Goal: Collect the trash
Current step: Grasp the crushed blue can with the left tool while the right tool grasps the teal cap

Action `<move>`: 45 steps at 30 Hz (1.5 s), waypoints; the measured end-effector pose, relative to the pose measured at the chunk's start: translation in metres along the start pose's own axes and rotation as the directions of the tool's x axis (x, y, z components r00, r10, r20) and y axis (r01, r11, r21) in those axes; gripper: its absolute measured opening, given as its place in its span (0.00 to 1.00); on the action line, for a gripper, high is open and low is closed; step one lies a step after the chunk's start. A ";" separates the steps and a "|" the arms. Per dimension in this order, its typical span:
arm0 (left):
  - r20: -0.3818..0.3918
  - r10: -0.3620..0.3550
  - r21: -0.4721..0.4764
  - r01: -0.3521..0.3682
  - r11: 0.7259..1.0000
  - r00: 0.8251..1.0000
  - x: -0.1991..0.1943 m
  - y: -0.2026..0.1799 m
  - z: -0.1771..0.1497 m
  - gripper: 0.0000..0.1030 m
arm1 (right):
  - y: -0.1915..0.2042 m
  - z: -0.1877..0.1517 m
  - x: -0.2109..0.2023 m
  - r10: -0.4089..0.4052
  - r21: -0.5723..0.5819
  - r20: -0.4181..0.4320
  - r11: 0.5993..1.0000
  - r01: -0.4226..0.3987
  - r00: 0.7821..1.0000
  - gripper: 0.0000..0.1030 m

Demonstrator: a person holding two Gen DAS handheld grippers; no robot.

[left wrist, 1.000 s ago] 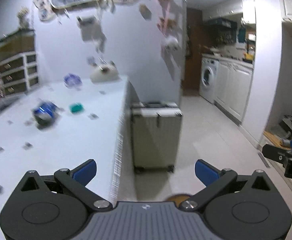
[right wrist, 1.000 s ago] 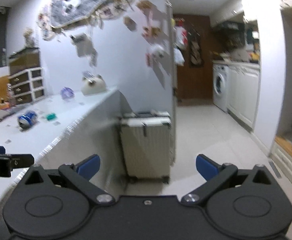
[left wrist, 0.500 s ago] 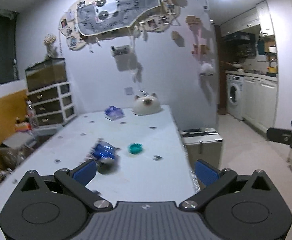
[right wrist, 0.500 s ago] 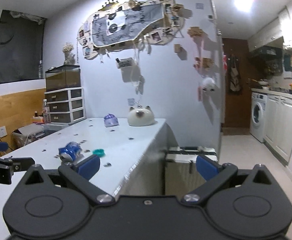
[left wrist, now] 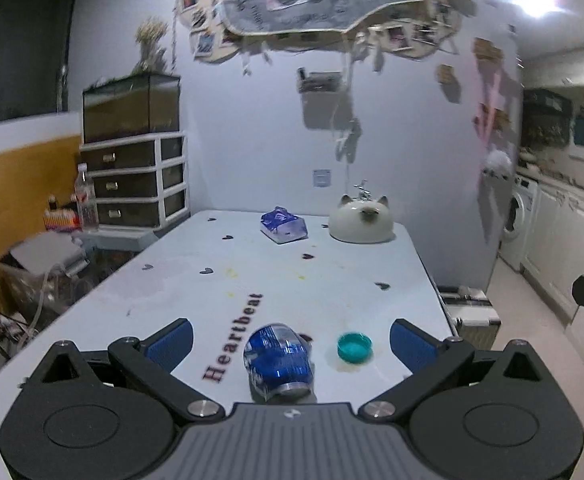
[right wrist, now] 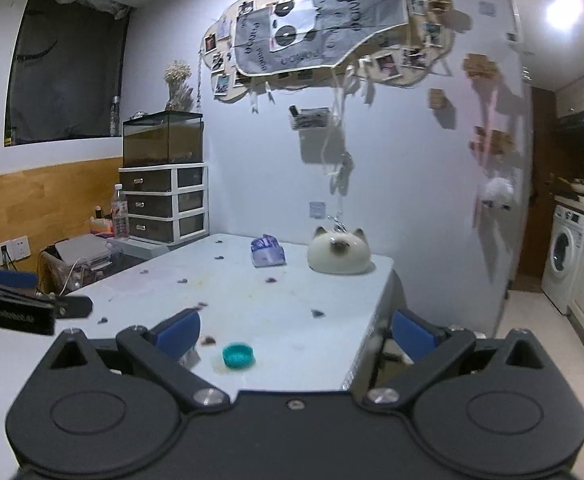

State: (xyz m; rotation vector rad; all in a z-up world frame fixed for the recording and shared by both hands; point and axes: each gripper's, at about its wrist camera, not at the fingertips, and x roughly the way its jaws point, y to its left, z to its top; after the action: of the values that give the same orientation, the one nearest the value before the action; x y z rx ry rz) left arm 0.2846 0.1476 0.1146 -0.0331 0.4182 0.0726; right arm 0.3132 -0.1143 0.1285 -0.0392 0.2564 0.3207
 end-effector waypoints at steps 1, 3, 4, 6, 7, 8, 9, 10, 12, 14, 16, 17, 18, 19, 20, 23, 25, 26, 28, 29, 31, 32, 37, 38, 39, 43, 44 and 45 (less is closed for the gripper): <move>-0.001 -0.003 -0.025 0.003 1.000 1.000 0.010 0.004 0.002 1.00 | 0.002 0.005 0.011 -0.002 0.001 -0.001 1.000 0.002 1.000 1.00; -0.005 -0.016 -0.095 0.015 0.995 1.000 0.034 0.015 0.004 1.00 | 0.004 0.013 0.039 0.006 0.014 -0.008 1.000 -0.006 1.000 1.00; -0.014 -0.025 -0.128 0.023 0.991 1.000 0.045 0.020 0.004 1.00 | 0.006 0.013 0.051 0.014 0.023 -0.013 1.000 -0.014 1.000 1.00; -0.044 -0.047 -0.182 0.038 0.983 0.998 0.069 0.029 -0.001 1.00 | 0.010 0.010 0.077 0.030 0.034 -0.032 0.999 -0.029 0.999 1.00; -0.063 -0.057 -0.196 0.043 0.980 0.996 0.080 0.033 -0.004 1.00 | 0.012 0.005 0.090 0.032 0.032 -0.048 0.999 -0.031 0.998 1.00; -0.081 -0.069 -0.207 0.051 0.977 0.994 0.090 0.037 -0.009 1.00 | 0.015 -0.001 0.101 0.036 0.027 -0.063 0.999 -0.034 0.997 1.00; -0.092 -0.083 -0.216 0.062 0.974 0.992 0.099 0.041 -0.014 1.00 | 0.017 -0.007 0.110 0.039 0.020 -0.077 0.999 -0.038 0.996 1.00; -0.103 -0.092 -0.220 0.068 0.973 0.990 0.108 0.044 -0.017 1.00 | 0.021 -0.014 0.122 0.039 0.011 -0.097 0.999 -0.038 0.995 1.00; -0.132 -0.087 -0.238 0.054 0.970 0.987 0.122 0.053 -0.023 1.00 | 0.027 -0.026 0.145 0.039 0.000 -0.142 0.999 -0.039 0.989 1.00; -0.158 -0.108 -0.284 0.059 0.957 0.982 0.135 0.066 -0.029 1.00 | 0.031 -0.036 0.162 0.052 0.006 -0.172 0.999 -0.052 0.984 0.99; -0.181 -0.155 -0.368 0.079 0.927 0.971 0.148 0.080 -0.035 1.00 | 0.035 -0.046 0.180 0.062 0.029 -0.197 0.998 -0.057 0.978 0.94; -0.192 -0.185 -0.415 0.092 0.905 0.964 0.155 0.087 -0.039 1.00 | 0.037 -0.050 0.186 0.065 0.039 -0.209 0.998 -0.059 0.976 0.94; -0.203 -0.215 -0.451 0.103 0.886 0.955 0.162 0.092 -0.041 0.99 | 0.039 -0.054 0.193 0.070 0.051 -0.222 0.997 -0.060 0.973 0.93; -0.215 -0.239 -0.484 0.110 0.868 0.947 0.169 0.097 -0.045 0.98 | 0.040 -0.058 0.201 0.075 0.064 -0.232 0.996 -0.062 0.970 0.93; -0.224 -0.258 -0.513 0.111 0.851 0.940 0.175 0.101 -0.049 0.96 | 0.042 -0.061 0.207 0.080 0.073 -0.241 0.995 -0.065 0.967 0.93; -0.222 -0.315 -0.582 0.133 0.802 0.923 0.188 0.109 -0.059 0.88 | 0.048 -0.071 0.227 0.070 0.082 -0.273 0.995 -0.050 0.960 0.90; -0.213 -0.363 -0.629 0.157 0.761 0.907 0.195 0.111 -0.064 0.83 | 0.052 -0.075 0.237 0.063 0.078 -0.284 0.996 -0.042 0.957 0.88; -0.203 -0.393 -0.652 0.176 0.738 0.897 0.199 0.112 -0.067 0.81 | 0.053 -0.077 0.241 0.066 0.083 -0.287 0.996 -0.044 0.956 0.88; -0.179 -0.442 -0.691 0.208 0.692 0.879 0.205 0.112 -0.070 0.79 | 0.054 -0.081 0.248 0.079 0.103 -0.298 0.993 -0.050 0.951 0.87; -0.172 -0.451 -0.705 0.210 0.677 0.876 0.207 0.112 -0.072 0.78 | 0.055 -0.083 0.252 0.082 0.109 -0.301 0.993 -0.051 0.950 0.87; -0.160 -0.462 -0.728 0.212 0.652 0.872 0.210 0.113 -0.075 0.77 | 0.059 -0.086 0.258 0.083 0.102 -0.307 0.993 -0.054 0.948 0.86; -0.149 -0.468 -0.739 0.216 0.638 0.871 0.212 0.114 -0.077 0.75 | 0.062 -0.087 0.261 0.081 0.092 -0.312 0.994 -0.055 0.947 0.86; -0.119 -0.484 -0.768 0.228 0.598 0.867 0.215 0.114 -0.079 0.70 | 0.075 -0.096 0.275 0.055 0.032 -0.348 0.998 -0.046 0.936 0.74; -0.127 -0.488 -0.763 0.229 0.604 0.863 0.215 0.112 -0.079 0.67 | 0.076 -0.098 0.277 0.039 0.024 -0.356 0.999 -0.033 0.934 0.72; -0.137 -0.491 -0.757 0.229 0.612 0.860 0.216 0.110 -0.079 0.63 | 0.077 -0.101 0.279 0.020 0.020 -0.368 1.000 -0.013 0.930 0.62; -0.154 -0.503 -0.754 0.227 0.616 0.850 0.219 0.104 -0.082 0.54 | 0.073 -0.102 0.274 0.027 0.041 -0.349 0.999 -0.014 0.937 0.48; -0.156 -0.506 -0.755 0.228 0.615 0.848 0.220 0.103 -0.082 0.50 | 0.071 -0.101 0.271 0.048 0.059 -0.339 0.998 -0.029 0.940 0.48; -0.157 -0.505 -0.752 0.229 0.618 0.849 0.219 0.102 -0.082 0.49 | 0.069 -0.100 0.266 0.063 0.071 -0.323 0.997 -0.042 0.944 0.48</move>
State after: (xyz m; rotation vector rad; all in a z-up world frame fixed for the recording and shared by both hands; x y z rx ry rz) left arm 0.4432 0.2591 -0.0513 -0.9345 0.7257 -0.2019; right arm 0.5108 0.0253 -0.0355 -0.0226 0.5959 0.3588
